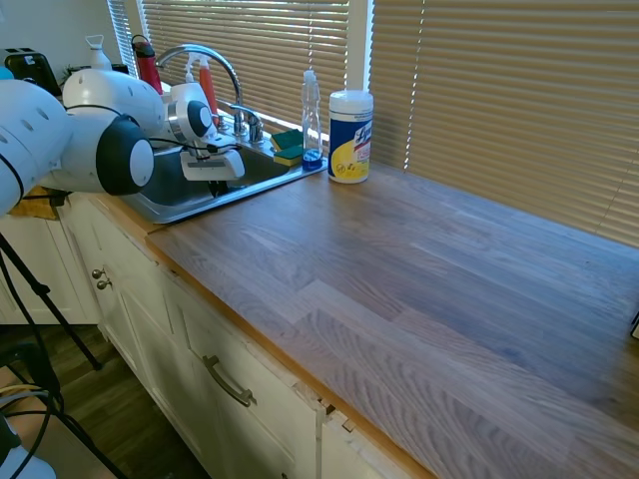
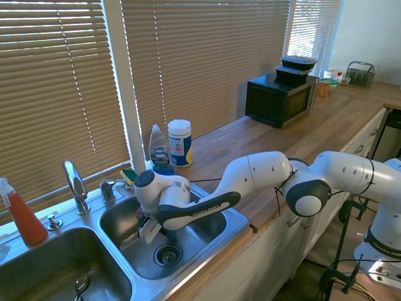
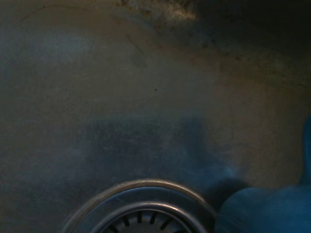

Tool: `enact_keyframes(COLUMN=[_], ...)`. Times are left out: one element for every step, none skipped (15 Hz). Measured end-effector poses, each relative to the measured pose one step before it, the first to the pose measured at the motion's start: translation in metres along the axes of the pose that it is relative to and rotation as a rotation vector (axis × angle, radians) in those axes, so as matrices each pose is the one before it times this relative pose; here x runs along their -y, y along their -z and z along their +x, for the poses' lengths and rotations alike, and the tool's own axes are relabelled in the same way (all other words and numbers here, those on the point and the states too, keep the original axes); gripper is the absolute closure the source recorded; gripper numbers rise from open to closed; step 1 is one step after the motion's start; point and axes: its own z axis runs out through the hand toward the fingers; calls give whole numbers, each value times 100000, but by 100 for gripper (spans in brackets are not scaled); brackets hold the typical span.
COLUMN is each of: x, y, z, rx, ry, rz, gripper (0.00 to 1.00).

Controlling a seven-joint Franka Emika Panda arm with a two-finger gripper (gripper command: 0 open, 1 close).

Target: Put the mug in the sink

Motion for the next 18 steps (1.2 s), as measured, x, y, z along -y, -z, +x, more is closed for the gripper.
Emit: enact_keyframes(x=[16, -12, 3, 13, -13, -63, -30, -13, -32, -39, -24, -11, 15, 40, 66, 90, 88, 40], y=[-230, -143, 57, 108, 67, -42, 79, 107, 13, -12, 51, 239, 438, 581, 678, 766, 832, 957], z=[-92, -102, -26, -52, 16, 87, 138, 161, 126, 111, 122, 159, 160, 129, 60, -3, -89, -43], rx=[767, 229, -141, -251, -264, -43, -150, -471, -377, -332, -356, -413, -294, -311, -451, -621, -688, -645], ry=[251, 128, -90, -69, -173, -282, -330, -203, -113, -107, -102, -148, -176, -126, -73, -150, -532, -884], rz=[-41, -504, -271, -275, -244, -314, 128, 255, -25, -106, 41, 215, 463, 536, 487, 435, 127, -91], gripper=[0, 0, 0, 0, 0, 0, 0, 0, 0, 0, 0, 0, 0, 0, 0, 0, 0, 0])
